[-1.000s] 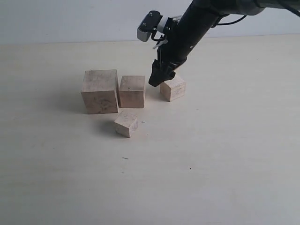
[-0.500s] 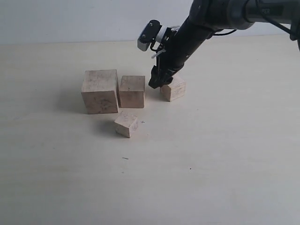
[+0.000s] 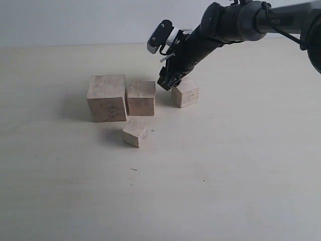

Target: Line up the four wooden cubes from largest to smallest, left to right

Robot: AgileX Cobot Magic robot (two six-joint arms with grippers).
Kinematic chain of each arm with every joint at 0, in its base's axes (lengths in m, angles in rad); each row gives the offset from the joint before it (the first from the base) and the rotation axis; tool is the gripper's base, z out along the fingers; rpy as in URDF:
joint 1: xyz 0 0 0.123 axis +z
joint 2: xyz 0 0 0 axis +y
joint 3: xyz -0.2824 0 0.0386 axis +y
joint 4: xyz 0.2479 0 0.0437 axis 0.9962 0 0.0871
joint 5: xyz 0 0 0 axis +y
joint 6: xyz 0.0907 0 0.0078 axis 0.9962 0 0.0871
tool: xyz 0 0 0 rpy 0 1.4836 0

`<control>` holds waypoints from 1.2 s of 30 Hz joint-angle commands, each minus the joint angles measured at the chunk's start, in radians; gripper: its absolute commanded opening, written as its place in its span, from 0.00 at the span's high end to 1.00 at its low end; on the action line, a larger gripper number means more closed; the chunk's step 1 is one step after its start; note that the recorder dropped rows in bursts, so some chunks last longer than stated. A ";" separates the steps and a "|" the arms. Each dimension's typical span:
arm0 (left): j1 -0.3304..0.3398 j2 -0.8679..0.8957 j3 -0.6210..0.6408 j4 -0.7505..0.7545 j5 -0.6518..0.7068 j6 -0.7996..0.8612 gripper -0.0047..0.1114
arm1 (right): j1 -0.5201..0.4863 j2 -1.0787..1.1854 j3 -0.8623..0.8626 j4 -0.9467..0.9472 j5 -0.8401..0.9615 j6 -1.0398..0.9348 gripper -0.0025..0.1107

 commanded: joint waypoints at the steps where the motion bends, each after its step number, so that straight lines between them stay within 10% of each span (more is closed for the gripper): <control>1: -0.005 -0.006 0.002 0.004 -0.008 0.000 0.96 | -0.004 0.000 -0.004 0.056 -0.015 -0.011 0.43; 36: -0.005 -0.006 0.002 0.004 -0.008 0.000 0.96 | -0.004 -0.092 -0.004 0.081 0.139 -0.085 0.43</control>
